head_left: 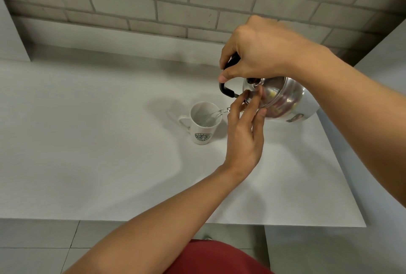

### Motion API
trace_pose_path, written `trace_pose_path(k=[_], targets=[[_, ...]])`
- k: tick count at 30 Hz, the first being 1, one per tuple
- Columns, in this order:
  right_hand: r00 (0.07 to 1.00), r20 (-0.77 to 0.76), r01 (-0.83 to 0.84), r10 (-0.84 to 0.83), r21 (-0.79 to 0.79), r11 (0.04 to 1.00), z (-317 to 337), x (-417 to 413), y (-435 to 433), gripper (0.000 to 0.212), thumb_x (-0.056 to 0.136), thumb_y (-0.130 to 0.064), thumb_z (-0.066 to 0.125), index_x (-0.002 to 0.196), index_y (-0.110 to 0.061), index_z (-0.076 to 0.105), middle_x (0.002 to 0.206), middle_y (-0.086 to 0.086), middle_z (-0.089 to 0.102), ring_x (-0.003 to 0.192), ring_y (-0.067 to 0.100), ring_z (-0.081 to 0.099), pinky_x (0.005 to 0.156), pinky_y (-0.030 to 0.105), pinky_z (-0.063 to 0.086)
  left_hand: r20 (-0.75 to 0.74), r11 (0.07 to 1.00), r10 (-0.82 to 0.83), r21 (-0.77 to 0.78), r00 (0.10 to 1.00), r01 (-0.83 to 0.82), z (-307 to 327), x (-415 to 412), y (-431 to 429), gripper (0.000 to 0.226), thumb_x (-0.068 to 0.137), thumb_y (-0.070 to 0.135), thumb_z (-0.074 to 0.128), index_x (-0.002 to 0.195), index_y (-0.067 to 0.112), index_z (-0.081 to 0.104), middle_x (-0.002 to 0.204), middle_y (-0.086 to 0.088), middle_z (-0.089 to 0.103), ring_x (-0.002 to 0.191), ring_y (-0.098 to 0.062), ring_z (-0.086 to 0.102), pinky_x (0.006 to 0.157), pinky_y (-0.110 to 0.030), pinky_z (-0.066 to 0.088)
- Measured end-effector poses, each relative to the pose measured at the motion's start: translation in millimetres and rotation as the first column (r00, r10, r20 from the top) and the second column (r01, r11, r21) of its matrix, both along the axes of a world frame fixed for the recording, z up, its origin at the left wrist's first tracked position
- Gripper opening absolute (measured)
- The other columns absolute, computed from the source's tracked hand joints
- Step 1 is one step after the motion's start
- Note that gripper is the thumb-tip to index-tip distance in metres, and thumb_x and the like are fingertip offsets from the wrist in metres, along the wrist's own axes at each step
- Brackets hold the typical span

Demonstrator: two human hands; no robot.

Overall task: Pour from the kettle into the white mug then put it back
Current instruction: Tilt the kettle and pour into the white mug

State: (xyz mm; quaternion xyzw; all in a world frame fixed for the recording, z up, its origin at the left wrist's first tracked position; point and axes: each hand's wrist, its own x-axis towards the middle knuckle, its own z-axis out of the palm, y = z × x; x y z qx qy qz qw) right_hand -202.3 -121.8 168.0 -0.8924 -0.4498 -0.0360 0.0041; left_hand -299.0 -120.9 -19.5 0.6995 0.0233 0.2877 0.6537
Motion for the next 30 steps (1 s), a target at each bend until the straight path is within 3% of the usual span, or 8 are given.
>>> trace_pose_path(k=[10, 16, 19, 21, 24, 27, 30], targets=[[0.999, 0.026, -0.034, 0.035, -0.018, 0.999, -0.2, -1.9, 3.7, 0.029, 0.082, -0.057, 0.08, 0.096, -0.031, 0.082, 0.083, -0.004, 0.077, 0.079, 0.025, 0.068, 0.059, 0.029, 0.043, 0.048, 1.0, 0.031, -0.003, 0.998, -0.031, 1.0, -1.4, 3.8, 0.039, 0.108, 0.024, 0.052, 0.146, 0.033, 0.052, 0.141, 0.034, 0.034, 0.131, -0.017, 0.053, 0.106, -0.047, 0.052], [1.0, -0.016, -0.006, 0.006, 0.012, 1.0, 2.3, -8.0, 1.2, 0.031, 0.083, -0.055, 0.081, 0.098, -0.028, 0.083, 0.084, -0.005, 0.078, 0.082, 0.021, 0.07, 0.071, 0.042, 0.06, -0.009, 1.0, 0.002, 0.02, 1.0, -0.002, -0.6, -3.3, 7.4, 0.041, 0.108, 0.02, 0.053, 0.148, 0.024, 0.054, 0.148, -0.001, 0.042, 0.135, -0.026, 0.051, 0.111, -0.047, 0.047], [0.998, -0.047, 0.045, -0.041, 0.098, 0.994, 0.0, -7.1, -14.1, 0.035, 0.083, -0.055, 0.081, 0.101, -0.025, 0.084, 0.089, -0.002, 0.081, 0.087, 0.02, 0.072, 0.081, 0.046, 0.06, -0.038, 0.989, -0.014, 0.148, 0.999, 0.02, 0.7, -6.7, 14.5, 0.041, 0.108, 0.02, 0.052, 0.149, 0.025, 0.053, 0.152, -0.008, 0.043, 0.14, -0.022, 0.044, 0.119, -0.025, 0.034], [0.997, -0.063, 0.065, -0.054, 0.18, 0.982, -5.6, -6.9, -27.4, 0.036, 0.084, -0.052, 0.082, 0.103, -0.021, 0.085, 0.093, 0.0, 0.082, 0.088, 0.018, 0.073, 0.086, 0.044, 0.059, -0.061, 0.973, -0.018, 0.229, 0.998, 0.032, 1.3, -10.2, 18.2, 0.041, 0.107, 0.02, 0.053, 0.148, 0.027, 0.053, 0.153, -0.009, 0.043, 0.139, -0.023, 0.043, 0.115, -0.015, 0.026], [0.993, -0.093, 0.101, -0.076, 0.298, 0.949, -15.8, -6.4, -47.2, 0.037, 0.085, -0.049, 0.082, 0.105, -0.018, 0.085, 0.098, 0.0, 0.082, 0.092, 0.015, 0.075, 0.089, 0.035, 0.059, -0.078, 0.94, -0.02, 0.339, 0.997, 0.045, 1.6, -14.8, 22.0, 0.041, 0.107, 0.021, 0.053, 0.147, 0.029, 0.054, 0.153, -0.009, 0.045, 0.133, -0.028, 0.044, 0.112, -0.013, 0.023], [0.982, -0.143, 0.172, -0.123, 0.411, 0.895, -28.7, -5.1, -66.9, 0.036, 0.084, -0.05, 0.082, 0.105, -0.021, 0.084, 0.097, -0.01, 0.079, 0.091, 0.005, 0.074, 0.087, 0.015, 0.054, -0.082, 0.899, -0.031, 0.433, 0.996, 0.064, 1.9, -17.6, 28.8, 0.04, 0.106, 0.021, 0.055, 0.146, 0.027, 0.057, 0.152, -0.009, 0.047, 0.13, -0.031, 0.046, 0.112, -0.021, 0.028], [0.963, -0.224, 0.251, -0.15, 0.538, 0.804, -47.4, -4.5, -88.5, 0.035, 0.083, -0.048, 0.084, 0.105, -0.021, 0.084, 0.095, -0.014, 0.078, 0.092, 0.0, 0.074, 0.087, 0.015, 0.056, -0.116, 0.847, -0.062, 0.519, 0.991, 0.114, 4.4, -18.9, 35.5, 0.037, 0.106, 0.022, 0.057, 0.142, 0.026, 0.061, 0.15, -0.011, 0.051, 0.129, -0.036, 0.048, 0.113, -0.033, 0.036]])
